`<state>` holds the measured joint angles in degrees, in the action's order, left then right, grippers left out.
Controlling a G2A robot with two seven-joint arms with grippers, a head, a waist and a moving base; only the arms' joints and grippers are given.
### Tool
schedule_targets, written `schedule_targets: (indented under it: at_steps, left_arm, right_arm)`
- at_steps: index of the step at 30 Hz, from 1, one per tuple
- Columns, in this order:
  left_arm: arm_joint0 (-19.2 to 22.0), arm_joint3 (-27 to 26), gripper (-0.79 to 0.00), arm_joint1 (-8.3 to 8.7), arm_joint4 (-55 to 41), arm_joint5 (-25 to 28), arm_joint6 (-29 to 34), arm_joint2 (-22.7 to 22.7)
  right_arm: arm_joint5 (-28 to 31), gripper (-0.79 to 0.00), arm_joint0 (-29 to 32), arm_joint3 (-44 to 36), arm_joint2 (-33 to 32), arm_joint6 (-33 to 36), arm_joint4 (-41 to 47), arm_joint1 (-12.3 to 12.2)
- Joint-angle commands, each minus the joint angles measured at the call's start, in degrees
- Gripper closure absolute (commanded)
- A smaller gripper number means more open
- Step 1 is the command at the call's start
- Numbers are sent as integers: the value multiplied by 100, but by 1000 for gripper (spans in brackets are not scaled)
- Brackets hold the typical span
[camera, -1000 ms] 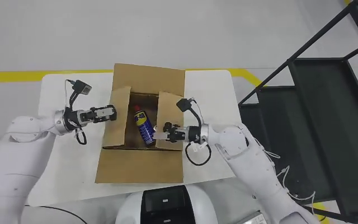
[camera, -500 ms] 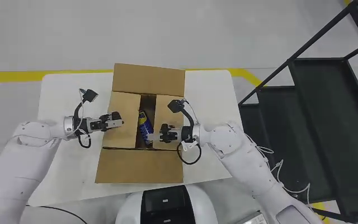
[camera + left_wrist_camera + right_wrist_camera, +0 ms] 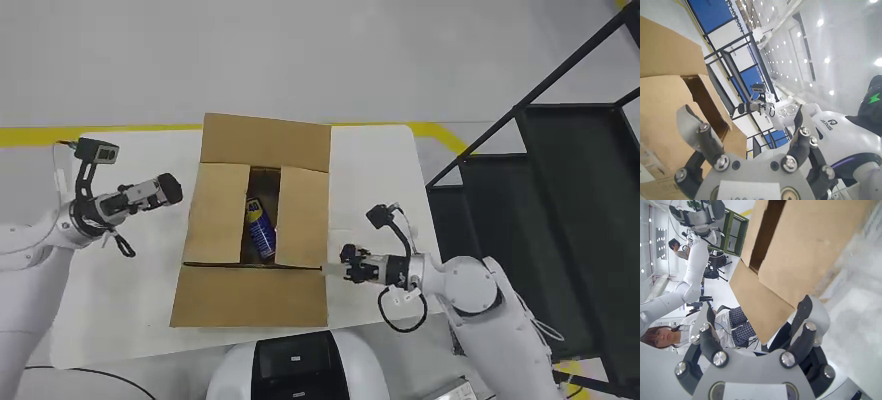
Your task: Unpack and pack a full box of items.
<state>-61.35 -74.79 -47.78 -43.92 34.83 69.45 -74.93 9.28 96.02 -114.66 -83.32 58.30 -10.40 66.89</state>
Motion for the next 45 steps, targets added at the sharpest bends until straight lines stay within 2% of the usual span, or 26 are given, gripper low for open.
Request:
schedule_targets:
  at_steps: [1, 5, 9, 16, 20, 25, 29, 31, 33, 37, 42, 45]
  left_arm:
    - [-16, 58, -785, 0, -63, 12, -12, -53]
    - [-5, 114, -785, -8, -109, 28, -28, -108]
    - [-14, 94, -785, -19, -72, 117, -117, -169]
    - [-86, 147, -785, -36, -72, 202, -203, -274]
    - [-87, 159, -785, -48, -95, 198, -198, -323]
    - [-176, 71, -785, -27, -174, 145, -145, -528]
    - [-336, -189, -785, 16, -238, -82, 83, -708]
    - [-424, -298, -785, 39, -263, -212, 213, -799]
    - [-475, -196, -785, 41, -285, -175, 175, -862]
    - [-228, 251, -785, -40, -149, 16, -21, -633]
    - [295, 732, -785, -184, 584, 548, -548, -174]
    - [295, 732, -785, -184, 584, 548, -548, -174]
  right_arm:
    - [124, -785, 348, 93, -23, -105, 66, -15]
    - [275, -785, 580, 321, 231, -146, 43, -24]
    - [438, -785, 474, 512, 702, 20, 152, -13]
    - [1332, -785, 5, 738, 1038, 317, 1325, -6]
    - [1816, -785, -493, 983, 1167, 276, 2054, 23]
    - [1853, -785, -1229, 1505, 1488, 31, 2189, 89]
    - [1893, -785, -1700, 2024, 1736, -279, 2154, 153]
    - [1822, -785, -1867, 2218, 1796, -472, 1895, 168]
    - [1703, -785, -1975, 2296, 1871, -686, 1629, 183]
    - [1687, -785, -2085, 2318, 2013, -850, 1492, 204]
    - [1624, -785, -2103, 2178, 2098, -975, 1287, 201]
    - [1585, -785, -2124, 2090, 2109, -956, 1185, 187]
